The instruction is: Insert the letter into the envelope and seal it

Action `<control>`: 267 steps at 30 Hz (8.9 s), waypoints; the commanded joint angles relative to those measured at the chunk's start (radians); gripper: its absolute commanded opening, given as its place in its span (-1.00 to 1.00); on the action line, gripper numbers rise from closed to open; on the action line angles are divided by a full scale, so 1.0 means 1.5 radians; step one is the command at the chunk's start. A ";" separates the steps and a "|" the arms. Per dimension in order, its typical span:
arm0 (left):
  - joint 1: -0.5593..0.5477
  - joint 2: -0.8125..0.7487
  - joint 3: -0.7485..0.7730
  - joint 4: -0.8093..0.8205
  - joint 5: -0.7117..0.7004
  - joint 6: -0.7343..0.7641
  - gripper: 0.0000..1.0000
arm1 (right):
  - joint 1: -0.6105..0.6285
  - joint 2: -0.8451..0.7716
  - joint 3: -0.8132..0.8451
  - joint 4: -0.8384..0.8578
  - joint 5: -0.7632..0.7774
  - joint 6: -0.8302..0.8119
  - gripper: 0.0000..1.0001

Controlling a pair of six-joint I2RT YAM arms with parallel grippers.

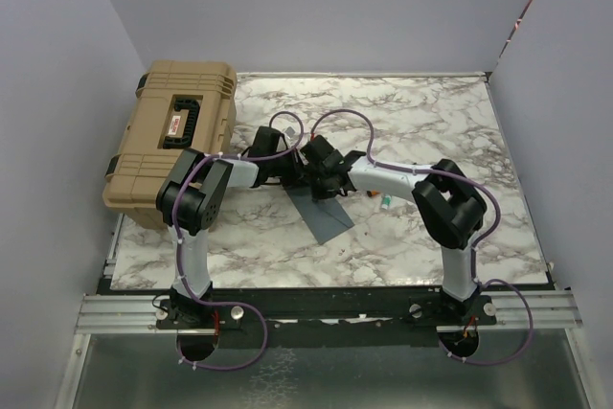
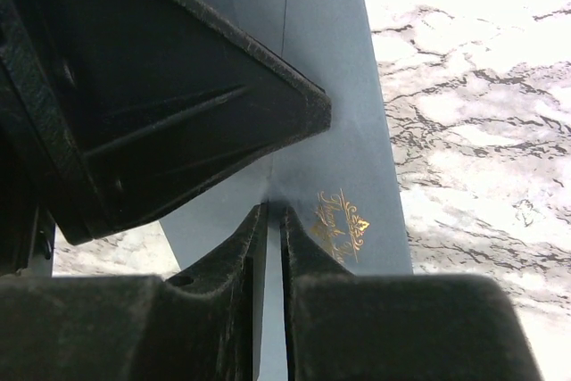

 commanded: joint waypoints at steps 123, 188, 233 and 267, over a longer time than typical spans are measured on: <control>0.014 0.077 -0.010 -0.132 -0.058 0.044 -1.00 | 0.012 -0.101 -0.258 -0.212 0.026 -0.037 -0.62; 0.040 0.091 0.099 -0.154 -0.040 0.075 -1.00 | 0.006 0.026 -0.002 -0.127 -0.017 0.016 -0.99; 0.031 -0.002 0.179 -0.175 0.026 0.078 -1.00 | -0.052 -0.027 0.040 -0.034 -0.014 -0.061 -0.67; 0.014 0.104 0.149 -0.223 -0.069 0.099 -1.00 | -0.026 -0.052 -0.133 -0.099 -0.070 -0.242 -0.39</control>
